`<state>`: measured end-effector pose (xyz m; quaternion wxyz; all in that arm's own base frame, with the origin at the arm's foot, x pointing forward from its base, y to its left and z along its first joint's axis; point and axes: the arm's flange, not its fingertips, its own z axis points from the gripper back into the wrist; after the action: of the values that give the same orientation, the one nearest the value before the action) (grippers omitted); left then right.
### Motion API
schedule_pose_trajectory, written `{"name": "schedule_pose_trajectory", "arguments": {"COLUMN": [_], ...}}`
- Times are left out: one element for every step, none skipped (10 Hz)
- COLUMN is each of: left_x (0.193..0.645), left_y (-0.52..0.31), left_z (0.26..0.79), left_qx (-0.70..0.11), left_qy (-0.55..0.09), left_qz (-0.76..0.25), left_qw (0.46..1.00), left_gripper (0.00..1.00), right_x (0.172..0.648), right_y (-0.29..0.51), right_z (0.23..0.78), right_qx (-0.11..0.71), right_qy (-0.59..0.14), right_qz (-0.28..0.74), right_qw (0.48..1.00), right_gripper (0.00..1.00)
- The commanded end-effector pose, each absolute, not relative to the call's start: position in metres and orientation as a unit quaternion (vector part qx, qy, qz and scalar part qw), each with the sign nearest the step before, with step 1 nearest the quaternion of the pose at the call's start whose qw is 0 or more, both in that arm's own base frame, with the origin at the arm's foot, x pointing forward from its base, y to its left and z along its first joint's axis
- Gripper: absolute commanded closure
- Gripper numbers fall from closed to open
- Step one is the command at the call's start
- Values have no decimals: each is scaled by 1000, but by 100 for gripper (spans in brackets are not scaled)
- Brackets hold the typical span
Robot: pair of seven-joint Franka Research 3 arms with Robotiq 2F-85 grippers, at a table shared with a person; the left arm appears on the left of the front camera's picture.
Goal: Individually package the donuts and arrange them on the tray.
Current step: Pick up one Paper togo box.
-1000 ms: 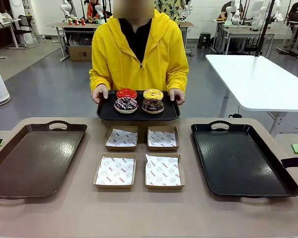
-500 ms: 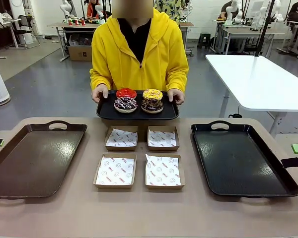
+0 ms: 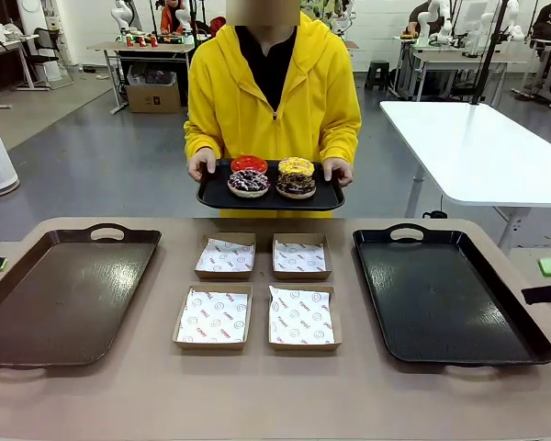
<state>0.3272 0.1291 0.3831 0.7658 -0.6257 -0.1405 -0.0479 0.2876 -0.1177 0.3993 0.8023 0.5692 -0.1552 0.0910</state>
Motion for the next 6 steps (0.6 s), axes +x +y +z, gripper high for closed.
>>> {"name": "schedule_pose_trajectory", "arguments": {"left_x": [326,326,326,326,326,326], "left_y": [128,128,128,128,128,128], "left_z": [385,385,385,385,385,385], "left_qx": [-631,-631,-631,-631,-631,-631], "left_qy": [-153,-153,-153,-153,-153,-153], "left_qz": [-50,-50,-50,-50,-50,-50], "left_qw": [759,759,759,759,759,759], "left_gripper": [0,0,0,0,0,0], "right_x": [311,328,340,355,367,378], "right_y": [-81,-62,-36,0,33,66], "right_z": [461,482,495,500,496,488], "right_qx": [515,485,449,406,363,315], "right_qy": [-140,-135,-112,-92,-75,-63], "right_qz": [65,52,66,61,58,51], "right_qw": [843,862,884,907,927,946], "right_gripper": [0,0,0,0,0,0]}}
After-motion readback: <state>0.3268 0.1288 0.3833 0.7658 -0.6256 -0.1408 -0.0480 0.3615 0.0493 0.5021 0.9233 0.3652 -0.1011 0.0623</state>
